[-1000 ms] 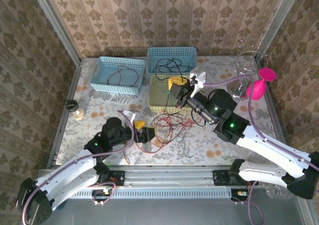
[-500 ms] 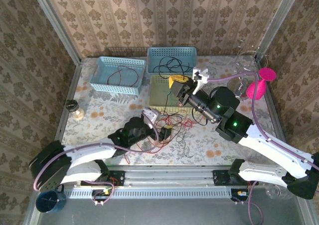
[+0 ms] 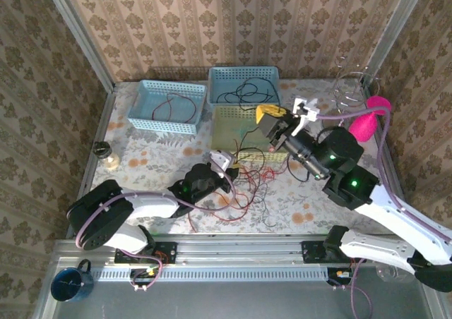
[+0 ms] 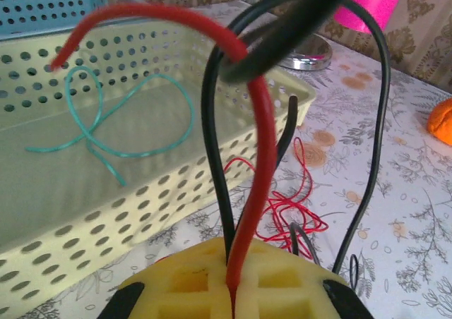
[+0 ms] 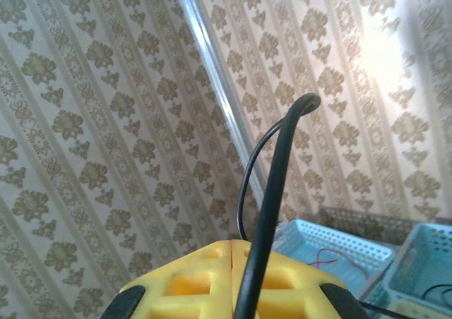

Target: Untangle the cables

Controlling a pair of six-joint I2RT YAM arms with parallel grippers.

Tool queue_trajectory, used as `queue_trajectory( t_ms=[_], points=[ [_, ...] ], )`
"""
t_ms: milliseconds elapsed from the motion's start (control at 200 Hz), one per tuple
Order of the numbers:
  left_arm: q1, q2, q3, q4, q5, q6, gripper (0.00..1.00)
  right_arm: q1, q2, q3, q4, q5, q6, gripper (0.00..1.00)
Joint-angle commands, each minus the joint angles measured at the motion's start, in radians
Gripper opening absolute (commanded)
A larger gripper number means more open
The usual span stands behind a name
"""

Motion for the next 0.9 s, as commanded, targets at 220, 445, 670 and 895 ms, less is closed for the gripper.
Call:
queue_trajectory(
  t_ms=[220, 445, 670, 895],
  points=[
    [0.1, -0.053, -0.145, -0.021, -0.023, -0.072, 0.0, -0.141, -0.163, 0.17, -0.128, 0.052, -0.066, 0.0],
    [0.13, -0.174, -0.173, -0.183, -0.024, -0.124, 0.32, -0.155, -0.116, 0.244, -0.25, 0.094, -0.073, 0.0],
    [0.144, -0.584, -0.118, -0.652, -0.117, -0.219, 0.86, -0.213, 0.036, 0.312, -0.333, 0.05, 0.014, 0.0],
    [0.246, -1.01, 0.044, -1.272, -0.269, -0.396, 0.92, -0.369, 0.282, 0.356, -0.29, -0.188, 0.225, 0.0]
  ],
)
